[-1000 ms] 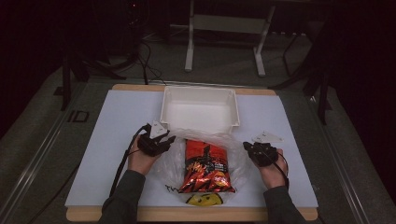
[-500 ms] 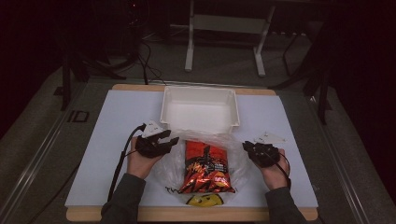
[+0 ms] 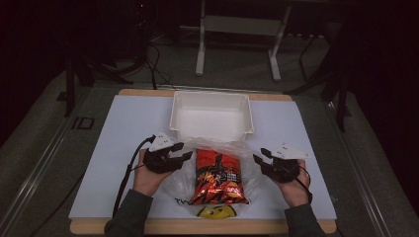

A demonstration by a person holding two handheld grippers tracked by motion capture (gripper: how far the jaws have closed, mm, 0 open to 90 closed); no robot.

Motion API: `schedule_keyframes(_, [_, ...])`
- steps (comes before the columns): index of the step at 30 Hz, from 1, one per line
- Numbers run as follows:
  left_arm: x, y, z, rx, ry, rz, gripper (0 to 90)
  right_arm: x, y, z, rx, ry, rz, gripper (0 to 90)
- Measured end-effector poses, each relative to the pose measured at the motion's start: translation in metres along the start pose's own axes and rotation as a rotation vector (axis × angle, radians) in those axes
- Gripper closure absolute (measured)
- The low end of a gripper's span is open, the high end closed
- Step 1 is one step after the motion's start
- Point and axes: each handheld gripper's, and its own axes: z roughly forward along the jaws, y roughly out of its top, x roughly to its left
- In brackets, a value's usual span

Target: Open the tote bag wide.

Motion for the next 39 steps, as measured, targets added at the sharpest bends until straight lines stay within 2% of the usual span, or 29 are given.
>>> schedule_keyframes(5, [-0.005,-0.005,-0.003,0.005,-0.052,-0.012,52.1,0.01,-0.001,-0.002,0.006,0.058,-0.011,71.3])
schedule_keyframes(10, [-0.011,-0.013,-0.005,0.037,-0.067,-0.003,52.2,0.019,-0.011,0.003,0.04,0.089,-0.019,77.2])
schedule_keyframes(17, [-0.017,-0.024,-0.008,0.058,-0.095,0.006,52.2,0.023,-0.024,0.009,0.074,0.123,-0.018,84.7])
schedule_keyframes(21, [-0.02,-0.03,-0.008,0.073,-0.091,0.018,51.2,0.025,-0.028,0.012,0.085,0.136,-0.02,85.1])
schedule_keyframes(24, [-0.025,-0.036,-0.006,0.093,-0.106,0.022,50.7,0.027,-0.032,0.014,0.097,0.153,-0.019,84.7])
schedule_keyframes(28, [-0.032,-0.045,-0.001,0.131,-0.123,0.048,50.3,0.03,-0.036,0.016,0.11,0.162,-0.019,84.6])
schedule_keyframes(31, [-0.034,-0.05,0.0,0.149,-0.105,0.059,50.3,0.031,-0.04,0.017,0.117,0.167,-0.017,84.4])
schedule_keyframes(33, [-0.035,-0.053,0.0,0.143,-0.125,0.046,50.4,0.03,-0.042,0.018,0.12,0.168,-0.017,84.4])
schedule_keyframes(39, [-0.041,-0.06,-0.002,0.151,-0.152,0.043,50.0,0.03,-0.047,0.018,0.125,0.174,-0.011,83.7])
